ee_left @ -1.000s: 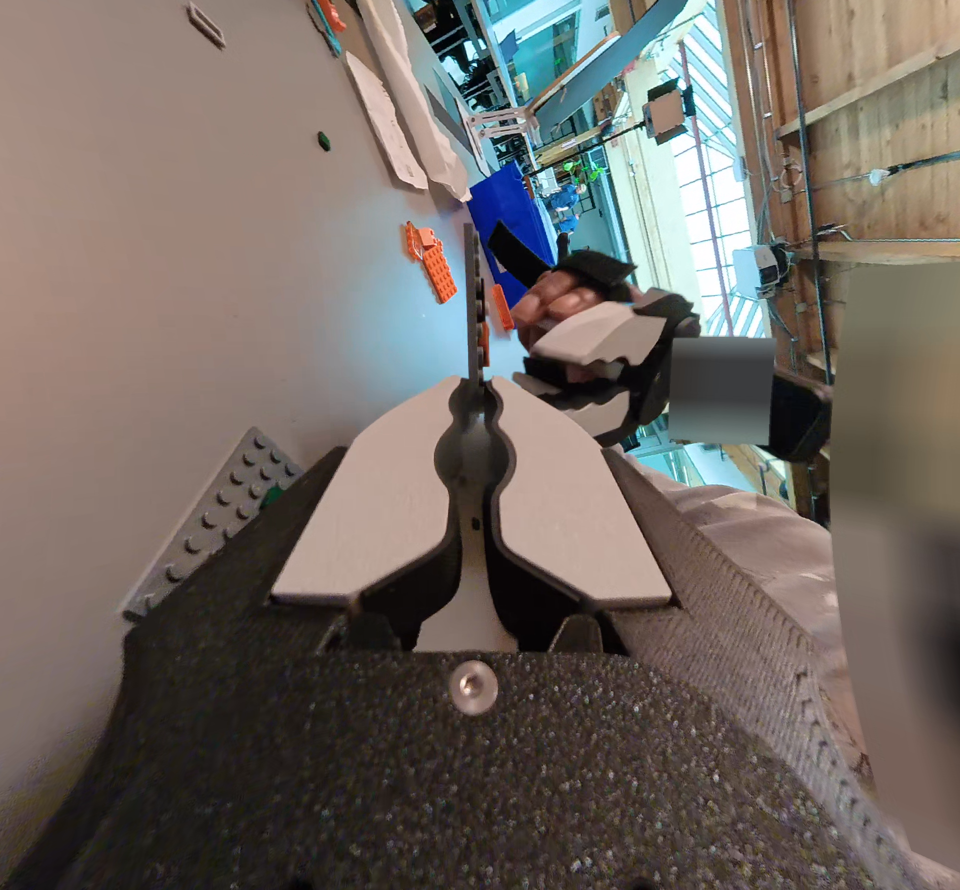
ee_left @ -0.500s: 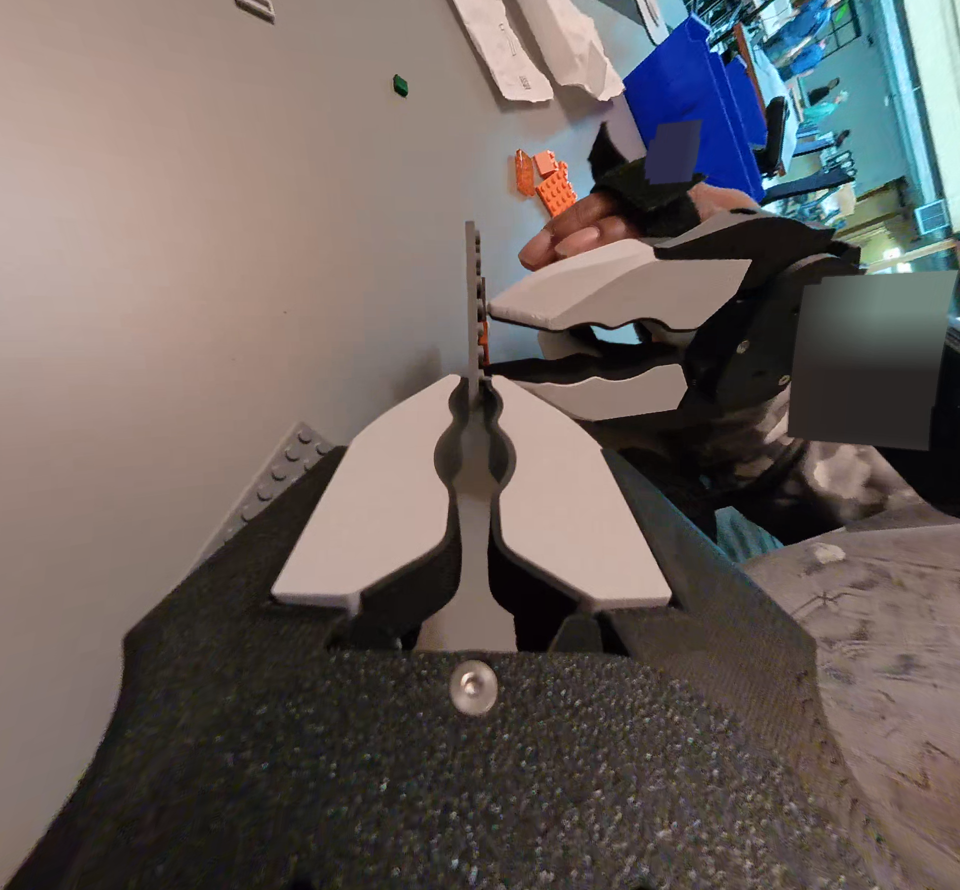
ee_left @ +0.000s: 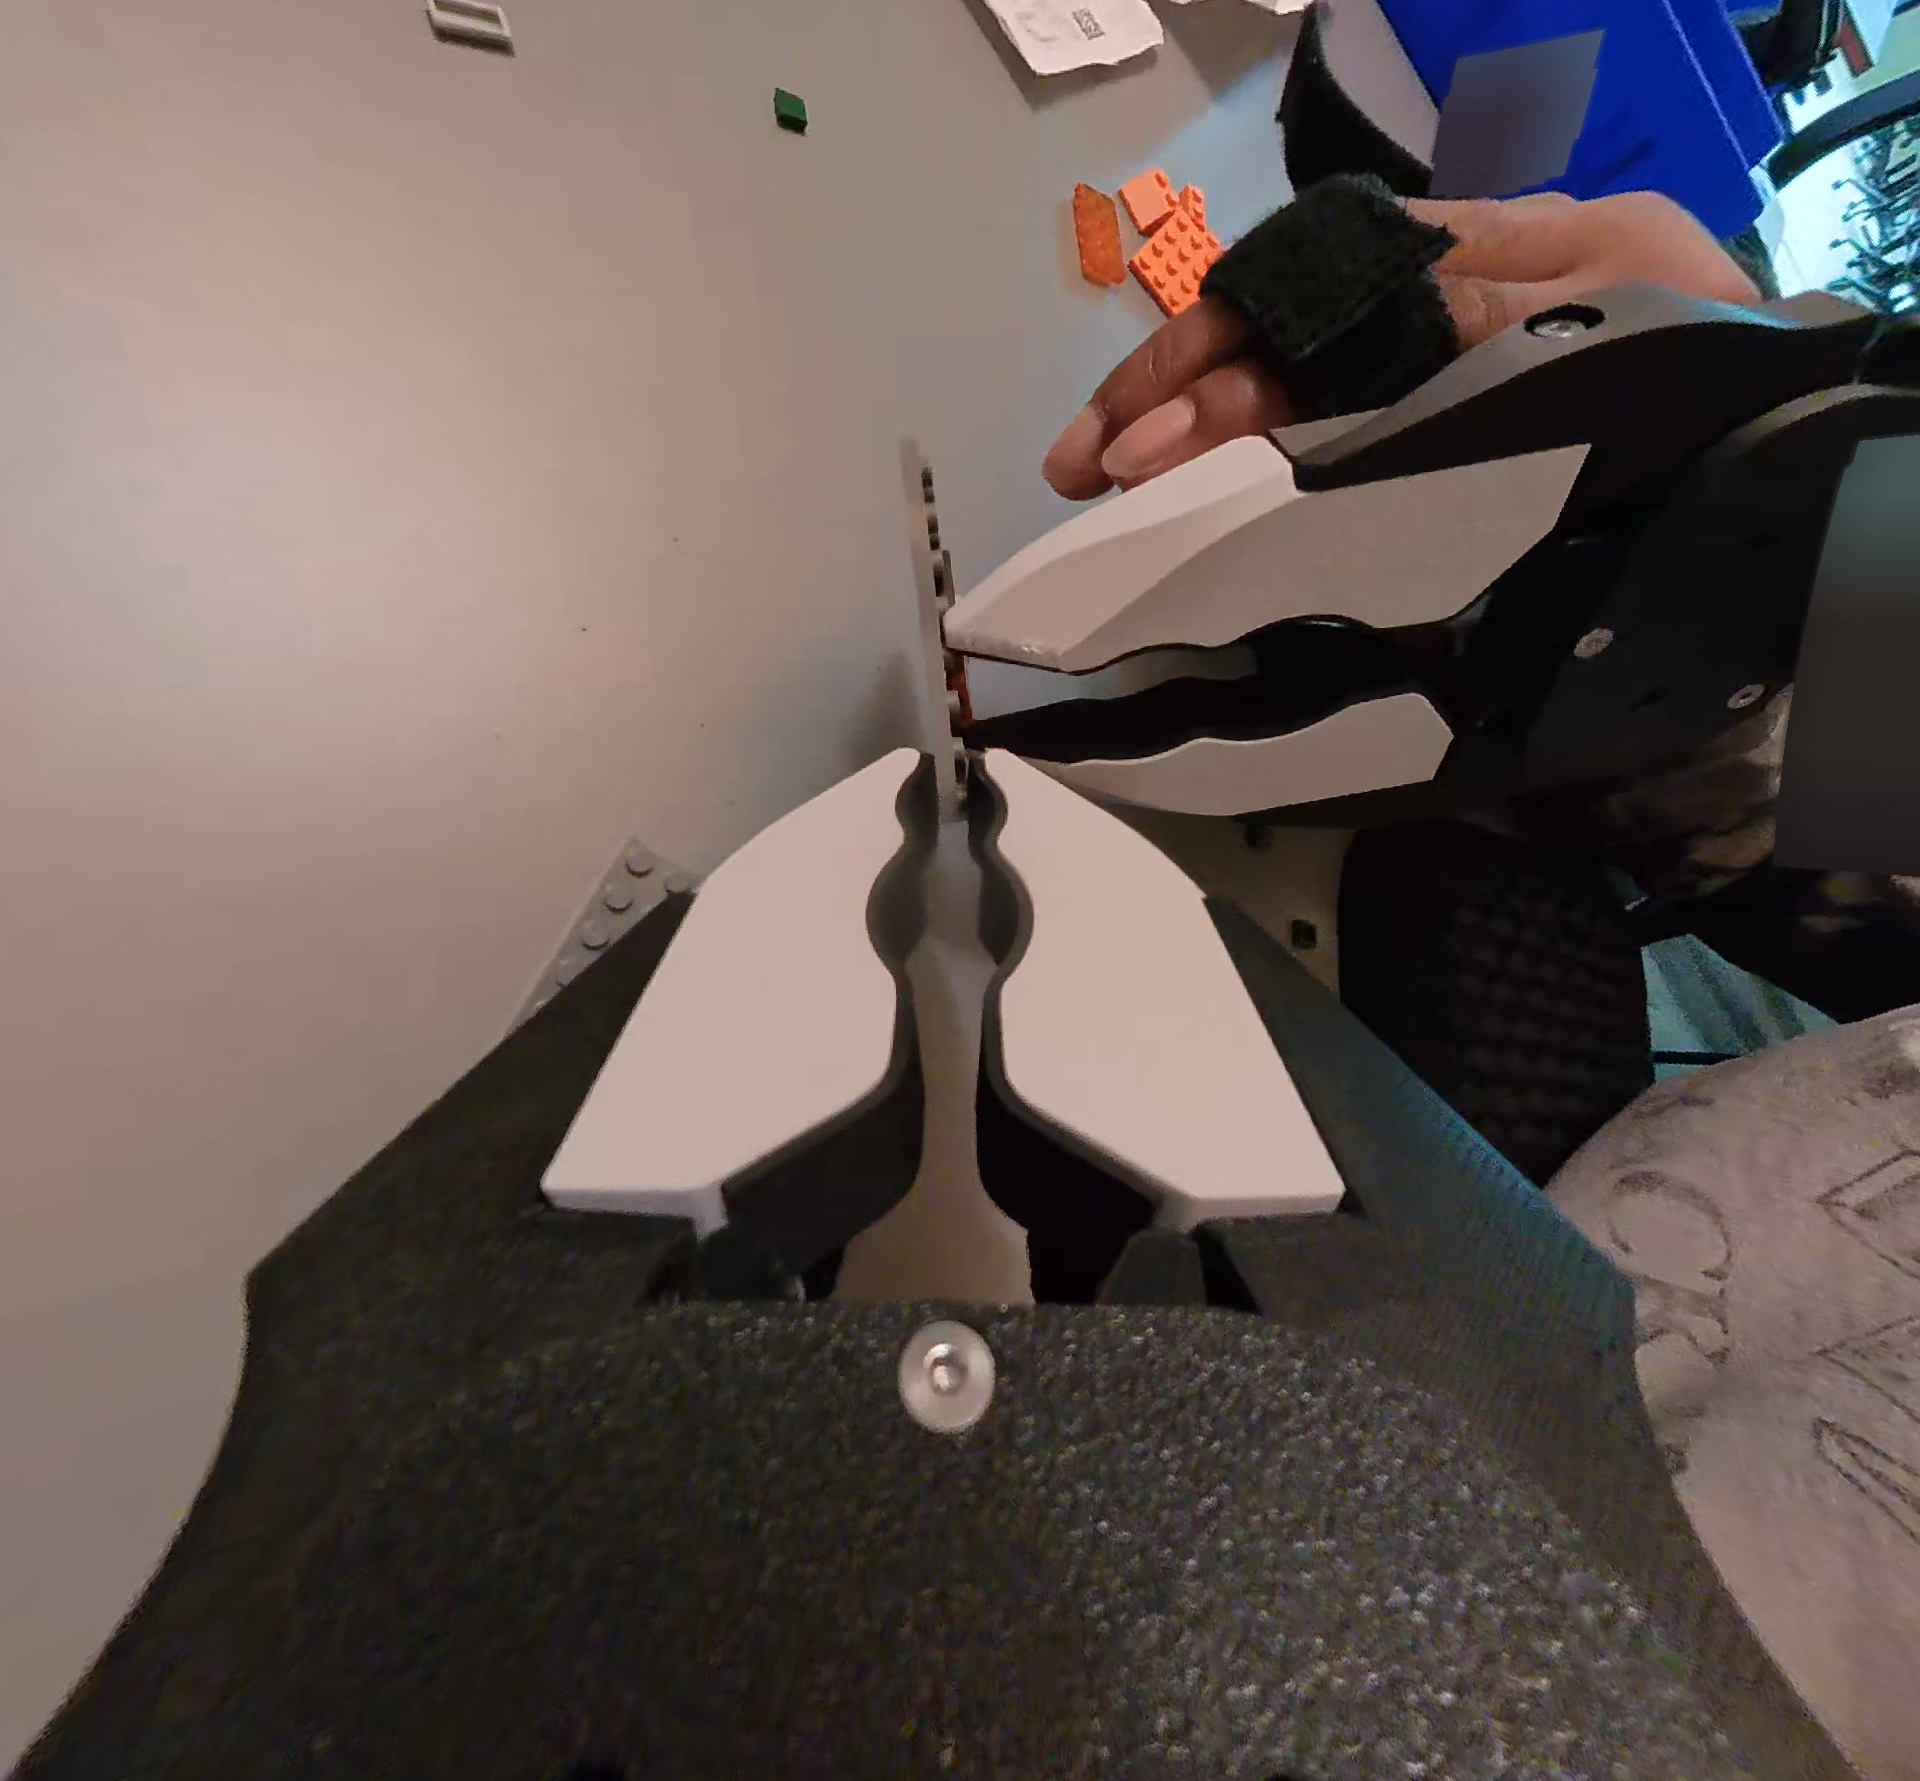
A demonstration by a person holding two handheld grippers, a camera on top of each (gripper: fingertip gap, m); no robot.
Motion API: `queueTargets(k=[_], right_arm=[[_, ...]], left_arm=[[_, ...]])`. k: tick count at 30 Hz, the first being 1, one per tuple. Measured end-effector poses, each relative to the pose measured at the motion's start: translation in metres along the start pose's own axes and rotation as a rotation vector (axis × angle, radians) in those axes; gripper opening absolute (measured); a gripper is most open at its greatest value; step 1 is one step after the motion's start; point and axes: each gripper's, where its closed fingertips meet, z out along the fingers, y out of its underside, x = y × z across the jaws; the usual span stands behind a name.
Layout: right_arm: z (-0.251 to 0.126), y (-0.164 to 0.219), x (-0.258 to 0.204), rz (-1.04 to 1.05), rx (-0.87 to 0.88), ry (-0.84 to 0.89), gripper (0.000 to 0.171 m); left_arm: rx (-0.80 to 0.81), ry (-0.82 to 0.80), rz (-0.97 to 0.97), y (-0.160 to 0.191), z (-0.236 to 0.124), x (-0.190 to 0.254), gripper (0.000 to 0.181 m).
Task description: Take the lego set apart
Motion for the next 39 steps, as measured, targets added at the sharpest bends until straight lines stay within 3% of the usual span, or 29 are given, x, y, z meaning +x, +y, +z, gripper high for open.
queueTargets(k=[21,29,30,31,39], right_arm=[[-0.004,-0.001,-0.002,-0.018,-0.015,-0.001,0.015],[-0.011,-0.009,-0.004,0.182,0.114,-0.11,0.013],[-0.014,-0.014,-0.002,0.236,0.167,-0.13,0.0],[-0.015,-0.016,-0.003,0.271,0.187,-0.155,0.0],[-0.027,-0.013,0.015,0.317,0.229,-0.114,0.0]], left_arm=[[-0.039,-0.043,0.06,0.003,-0.001,0.003,0.006],[-0.054,-0.029,0.078,0.005,-0.006,0.006,0.007],[-0.047,-0.038,0.093,0.004,-0.006,0.005,0.006],[-0.053,-0.018,0.079,0.005,-0.006,0.008,0.006],[-0.03,0.006,0.035,0.004,-0.01,0.006,0.005]])
